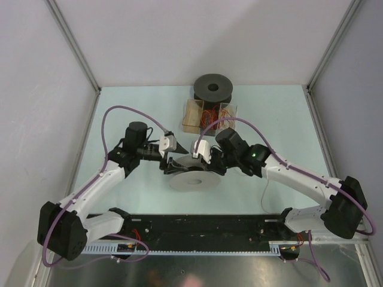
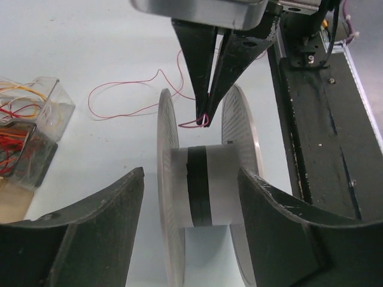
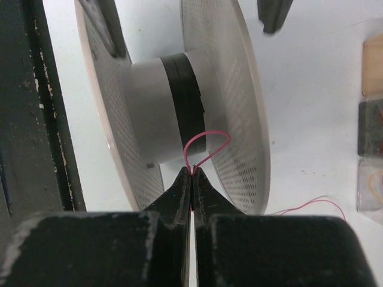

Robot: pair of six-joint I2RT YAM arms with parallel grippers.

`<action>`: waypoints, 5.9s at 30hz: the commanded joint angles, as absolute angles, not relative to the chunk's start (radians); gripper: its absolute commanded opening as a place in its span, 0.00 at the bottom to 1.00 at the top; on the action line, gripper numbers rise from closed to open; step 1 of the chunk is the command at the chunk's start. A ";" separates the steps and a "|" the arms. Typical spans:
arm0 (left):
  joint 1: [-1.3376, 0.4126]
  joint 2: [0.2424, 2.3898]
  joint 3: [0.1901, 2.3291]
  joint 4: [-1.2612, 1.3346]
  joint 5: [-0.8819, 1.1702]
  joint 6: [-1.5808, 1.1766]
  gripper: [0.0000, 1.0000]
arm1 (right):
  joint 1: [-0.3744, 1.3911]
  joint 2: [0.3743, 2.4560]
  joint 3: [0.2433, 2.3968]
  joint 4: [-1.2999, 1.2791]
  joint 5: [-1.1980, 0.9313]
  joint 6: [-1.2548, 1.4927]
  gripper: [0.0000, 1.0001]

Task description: Wrap the cables

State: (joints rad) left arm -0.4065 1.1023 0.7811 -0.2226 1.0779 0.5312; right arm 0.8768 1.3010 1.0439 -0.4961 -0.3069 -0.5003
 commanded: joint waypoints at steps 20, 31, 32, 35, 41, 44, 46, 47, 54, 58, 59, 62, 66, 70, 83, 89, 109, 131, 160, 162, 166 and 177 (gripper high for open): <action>-0.466 1.241 0.718 0.112 1.163 0.459 0.54 | 0.885 1.370 1.080 -0.384 -0.325 -0.485 0.00; -0.485 1.306 0.738 0.124 1.157 0.464 0.50 | 0.884 1.383 1.080 -0.360 -0.319 -0.487 0.00; -0.485 1.309 0.741 0.127 1.158 0.460 0.50 | 0.885 1.383 1.080 -0.361 -0.319 -0.485 0.00; -0.486 1.315 0.749 0.134 1.164 0.444 0.51 | 0.884 1.385 1.080 -0.361 -0.317 -0.483 0.00; -0.488 1.324 0.760 0.167 1.170 0.393 0.50 | 0.882 1.391 1.080 -0.358 -0.311 -0.476 0.00; -0.488 1.314 0.758 0.171 1.174 0.379 0.55 | 0.881 1.392 1.080 -0.357 -0.305 -0.473 0.00; -0.488 1.311 0.759 0.173 1.170 0.367 0.50 | 0.881 1.392 1.080 -0.354 -0.304 -0.469 0.00; -0.488 1.310 0.758 0.175 1.166 0.364 0.47 | 0.880 1.391 1.080 -0.353 -0.304 -0.467 0.00; -0.488 1.312 0.749 0.182 1.151 0.375 0.30 | 0.880 1.392 1.079 -0.350 -0.300 -0.456 0.00; -0.488 1.304 0.739 0.183 1.147 0.381 0.13 | 0.880 1.388 1.079 -0.342 -0.281 -0.442 0.00; -0.488 1.302 0.736 0.183 1.143 0.379 0.08 | 0.879 1.386 1.080 -0.341 -0.274 -0.437 0.00; -0.488 1.293 0.732 0.181 1.113 0.379 0.01 | 0.878 1.375 1.079 -0.346 -0.258 -0.430 0.00; -0.488 1.271 0.724 0.180 1.075 0.389 0.00 | 0.871 1.355 1.080 -0.364 -0.240 -0.427 0.00; -0.487 1.255 0.718 0.179 1.052 0.402 0.00 | 0.867 1.330 1.079 -0.391 -0.234 -0.421 0.15; -0.478 1.220 0.722 0.164 1.071 0.435 0.00 | 0.798 1.196 1.080 -0.522 -0.215 -0.442 0.52; -0.437 1.193 0.763 0.157 1.092 0.401 0.00 | 0.588 1.153 1.078 -0.568 -0.408 -0.494 0.79; -0.415 0.943 0.861 0.057 1.131 0.530 0.00 | 0.393 1.168 0.792 -0.177 -0.802 -0.812 0.92; -0.383 0.897 0.872 0.040 1.089 0.498 0.00 | 0.433 1.422 0.739 0.094 -0.790 -0.596 0.18; -0.331 0.895 0.886 0.067 1.089 0.431 0.00 | 0.395 1.395 0.740 0.033 -0.738 -0.607 0.21; -0.329 0.912 0.907 0.078 1.063 0.381 0.00 | 0.396 1.379 0.745 0.060 -0.721 -0.572 0.48; -0.328 0.952 0.981 0.103 0.968 0.229 0.00 | 0.395 1.323 0.767 0.116 -0.648 -0.499 0.85; -0.315 1.050 1.250 0.094 0.622 -0.193 0.00 | 0.362 1.155 0.794 -0.035 -0.558 -0.496 0.99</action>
